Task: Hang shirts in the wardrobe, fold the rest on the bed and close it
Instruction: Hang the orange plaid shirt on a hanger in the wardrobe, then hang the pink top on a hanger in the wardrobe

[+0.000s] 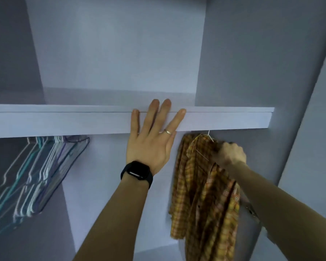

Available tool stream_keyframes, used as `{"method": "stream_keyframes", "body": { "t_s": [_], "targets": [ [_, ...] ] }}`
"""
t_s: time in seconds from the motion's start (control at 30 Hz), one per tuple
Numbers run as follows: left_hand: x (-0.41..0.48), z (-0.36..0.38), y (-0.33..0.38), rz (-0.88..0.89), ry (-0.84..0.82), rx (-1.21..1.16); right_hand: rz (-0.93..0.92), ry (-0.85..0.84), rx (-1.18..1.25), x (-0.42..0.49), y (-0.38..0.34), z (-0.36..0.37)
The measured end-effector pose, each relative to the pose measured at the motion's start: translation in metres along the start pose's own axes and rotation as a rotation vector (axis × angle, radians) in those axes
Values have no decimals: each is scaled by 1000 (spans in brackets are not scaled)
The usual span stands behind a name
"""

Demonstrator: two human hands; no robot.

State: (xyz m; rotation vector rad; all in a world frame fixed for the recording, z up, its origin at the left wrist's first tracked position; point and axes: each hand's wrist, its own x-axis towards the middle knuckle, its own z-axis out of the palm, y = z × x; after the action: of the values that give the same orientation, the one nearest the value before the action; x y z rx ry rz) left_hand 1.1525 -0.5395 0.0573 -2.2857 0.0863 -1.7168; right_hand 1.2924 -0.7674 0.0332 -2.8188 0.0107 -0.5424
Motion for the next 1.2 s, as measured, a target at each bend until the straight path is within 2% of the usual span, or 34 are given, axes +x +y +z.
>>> {"method": "stream_keyframes", "body": {
  "t_s": [0.23,0.37,0.47,0.63,0.8,0.97,1.1,1.2],
  "targets": [
    [17,-64,21,-169,-448,-164,-169,-180,187,-121,3,-115],
    [35,-89,23,-239,-634,-280,-158,-56,341,-199,20,-151],
    [20,-113,36,-289,-674,-458,-141,60,368,-263,38,-167],
    [-56,-175,99,-89,-801,-816,-10,115,317,-372,79,-176],
    [-119,-233,188,107,-988,-1094,220,143,246,-480,118,-181],
    [-166,-292,275,330,-1137,-1279,629,182,163,-612,157,-186],
    [-188,-351,337,589,-1204,-1419,996,192,74,-712,174,-198],
    [-210,-409,378,803,-1260,-1511,1176,221,-19,-780,178,-210]
  ]
}}
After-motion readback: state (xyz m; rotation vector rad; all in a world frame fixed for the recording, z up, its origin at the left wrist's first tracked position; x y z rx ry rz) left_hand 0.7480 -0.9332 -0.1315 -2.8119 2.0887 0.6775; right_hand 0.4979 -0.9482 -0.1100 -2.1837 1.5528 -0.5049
